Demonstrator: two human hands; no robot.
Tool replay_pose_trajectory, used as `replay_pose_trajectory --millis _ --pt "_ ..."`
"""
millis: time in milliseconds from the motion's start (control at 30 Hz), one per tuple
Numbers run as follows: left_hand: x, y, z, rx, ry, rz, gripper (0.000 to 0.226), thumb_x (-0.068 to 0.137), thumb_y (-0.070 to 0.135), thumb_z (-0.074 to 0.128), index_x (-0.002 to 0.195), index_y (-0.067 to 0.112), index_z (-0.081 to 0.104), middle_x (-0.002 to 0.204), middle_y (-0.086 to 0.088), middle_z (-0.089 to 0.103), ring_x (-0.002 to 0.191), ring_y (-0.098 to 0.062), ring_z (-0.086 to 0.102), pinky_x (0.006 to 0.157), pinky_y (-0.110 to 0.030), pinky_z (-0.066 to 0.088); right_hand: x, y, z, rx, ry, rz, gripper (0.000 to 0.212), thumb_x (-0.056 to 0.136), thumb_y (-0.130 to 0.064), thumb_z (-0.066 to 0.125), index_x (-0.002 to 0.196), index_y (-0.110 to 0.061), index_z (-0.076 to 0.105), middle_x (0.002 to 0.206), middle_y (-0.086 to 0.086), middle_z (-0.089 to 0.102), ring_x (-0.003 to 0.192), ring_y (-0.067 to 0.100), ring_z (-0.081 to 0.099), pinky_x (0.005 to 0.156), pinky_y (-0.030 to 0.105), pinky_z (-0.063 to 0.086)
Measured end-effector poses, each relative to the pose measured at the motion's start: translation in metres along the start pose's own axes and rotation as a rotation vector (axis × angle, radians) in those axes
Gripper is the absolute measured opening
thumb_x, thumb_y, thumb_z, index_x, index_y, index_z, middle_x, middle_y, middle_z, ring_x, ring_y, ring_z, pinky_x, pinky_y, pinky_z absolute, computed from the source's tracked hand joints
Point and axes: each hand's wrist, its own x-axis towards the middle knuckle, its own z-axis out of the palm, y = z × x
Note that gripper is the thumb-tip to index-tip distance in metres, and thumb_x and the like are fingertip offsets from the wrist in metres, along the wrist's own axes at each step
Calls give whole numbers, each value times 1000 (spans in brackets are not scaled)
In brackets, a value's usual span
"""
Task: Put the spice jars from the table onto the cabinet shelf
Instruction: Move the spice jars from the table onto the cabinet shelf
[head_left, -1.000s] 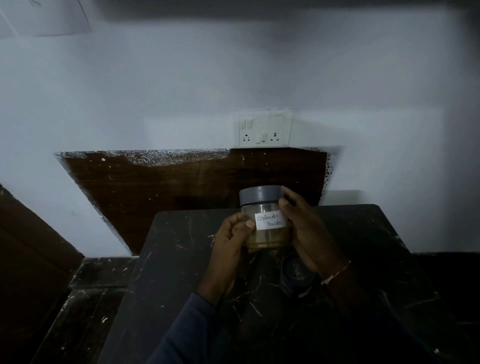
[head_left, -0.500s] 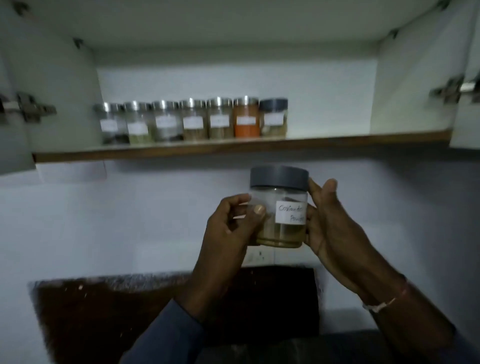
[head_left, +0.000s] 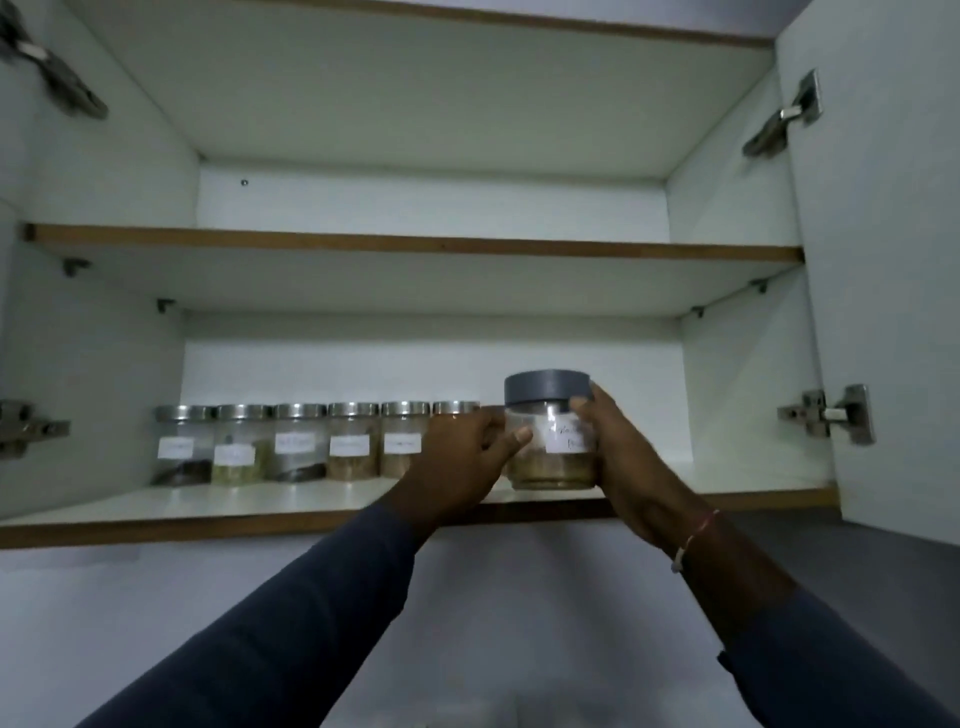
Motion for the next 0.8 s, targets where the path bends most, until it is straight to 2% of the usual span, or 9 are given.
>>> replay_pose_trajectory --millis 67,167,267,333,433,500,567,667,800 --pt "12 -13 10 47 -73 -16 26 98 36 50 88 14 61 84 -4 65 78 -18 59 77 -35 47 6 14 -8 -193 -41 -3 51 82 -28 63 130 -30 45 120 11 64 101 24 68 78 37 60" --pt "17 -30 25 77 -184 -100 31 101 38 42 109 16 63 96 3 62 84 -5 51 73 -18 34 13 36 -17 -479 11 0 85 64 -33 72 138 -34 30 113 2 63 99 19 67 82 38 60" --pt "23 -44 38 177 -310 -119 30 101 36 42 112 20 65 100 5 63 88 -1 48 62 -6 23 32 51 -26 -647 72 30 112 66 -31 79 151 -35 6 112 -9 59 89 4 63 65 13 53" --pt "31 -47 33 181 -401 -148 30 100 34 47 122 21 62 123 3 61 102 -5 46 72 -9 28 49 51 -36 -753 81 74 125 68 -26 83 153 -34 -8 112 -7 52 84 2 59 62 10 46" --pt "42 -50 30 208 -560 -194 37 100 32 46 135 23 52 144 1 48 126 -13 43 94 -22 29 80 52 -55 -807 84 211 122 66 -19 86 153 -29 2 122 4 52 100 22 62 87 32 54" --pt "46 -43 32 257 -633 -194 39 103 27 40 141 18 47 150 -3 42 136 -19 38 104 -25 28 98 53 -66 -871 96 313 110 67 -17 86 148 -21 12 123 11 55 107 30 60 95 40 52" --pt "48 -39 41 221 -620 -276 41 104 19 36 144 10 43 154 -8 36 141 -23 33 112 -27 25 113 58 -70 -940 89 396 97 69 -19 86 140 -17 20 115 13 57 106 32 60 88 37 52" --pt "56 -40 50 100 -586 -396 43 106 10 28 148 2 30 161 -10 20 148 -21 17 109 -21 9 134 69 -72 -1090 112 446 91 71 -24 85 136 -12 22 104 11 56 98 29 61 77 35 51" --pt "59 -41 53 107 -586 -412 45 106 9 25 150 1 23 162 -11 15 149 -21 12 103 -19 -1 155 84 -73 -1161 108 468 93 70 -26 85 137 -10 22 115 15 58 102 31 62 81 35 53"
